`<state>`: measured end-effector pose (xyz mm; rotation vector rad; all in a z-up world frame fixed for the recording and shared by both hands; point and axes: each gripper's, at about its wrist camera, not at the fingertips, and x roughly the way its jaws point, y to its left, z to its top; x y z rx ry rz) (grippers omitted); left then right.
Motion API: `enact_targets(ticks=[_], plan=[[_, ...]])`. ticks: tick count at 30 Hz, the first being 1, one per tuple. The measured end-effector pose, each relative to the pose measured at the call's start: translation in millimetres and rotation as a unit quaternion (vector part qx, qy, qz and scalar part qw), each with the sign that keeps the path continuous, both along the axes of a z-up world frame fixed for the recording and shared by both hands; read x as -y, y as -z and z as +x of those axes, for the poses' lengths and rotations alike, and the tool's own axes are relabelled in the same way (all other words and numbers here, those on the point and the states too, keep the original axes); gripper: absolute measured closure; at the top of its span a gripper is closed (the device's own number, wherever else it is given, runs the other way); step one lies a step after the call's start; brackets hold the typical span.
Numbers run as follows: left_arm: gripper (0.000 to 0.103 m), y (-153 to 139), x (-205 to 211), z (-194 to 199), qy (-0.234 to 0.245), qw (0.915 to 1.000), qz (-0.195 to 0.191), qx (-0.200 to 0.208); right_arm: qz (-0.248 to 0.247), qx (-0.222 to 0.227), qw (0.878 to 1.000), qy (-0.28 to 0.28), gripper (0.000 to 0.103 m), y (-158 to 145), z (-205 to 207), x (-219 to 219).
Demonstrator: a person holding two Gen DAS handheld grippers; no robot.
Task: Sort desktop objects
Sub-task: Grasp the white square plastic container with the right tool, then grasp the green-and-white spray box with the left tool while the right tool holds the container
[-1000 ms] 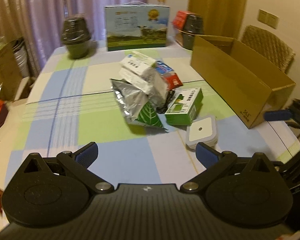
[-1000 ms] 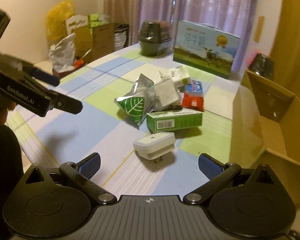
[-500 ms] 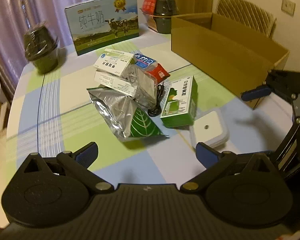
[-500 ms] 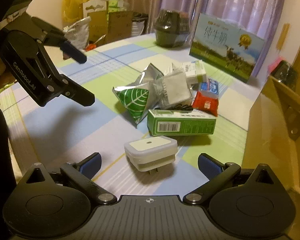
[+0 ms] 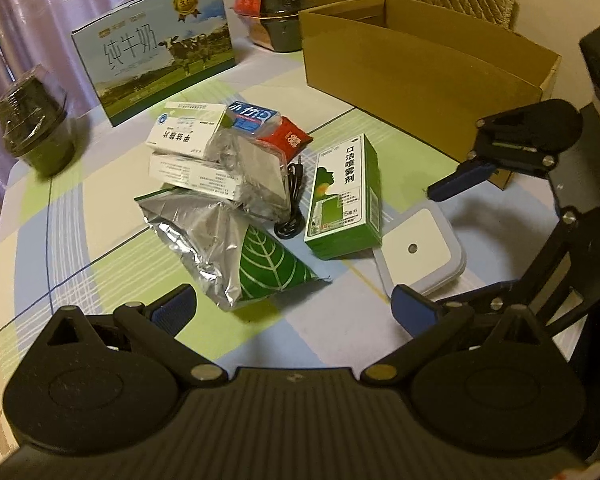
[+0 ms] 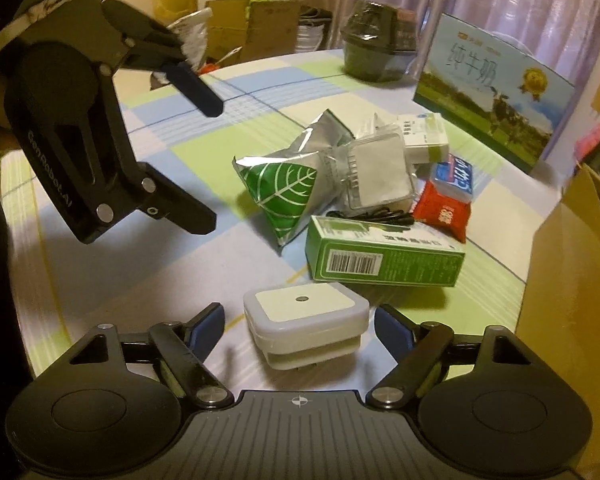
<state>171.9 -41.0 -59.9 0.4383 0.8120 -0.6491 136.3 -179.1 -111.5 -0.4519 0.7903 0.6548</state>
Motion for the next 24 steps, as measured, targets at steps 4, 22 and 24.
enact_targets(ticks=[4, 22, 24], plan=[[0.001, 3, 3, 3, 0.011, 0.9999, 0.006, 0.005, -0.001, -0.010, 1.000, -0.004, 0.028, 4, 9, 0], [0.001, 1, 34, 25, 0.090, 0.9958, 0.004, -0.020, -0.018, -0.041, 0.998, 0.052, 0.040, -8, 7, 26], [0.001, 3, 45, 28, 0.101, 0.9946, 0.006, -0.023, -0.020, -0.044, 0.997, 0.066, 0.040, -10, 4, 32]])
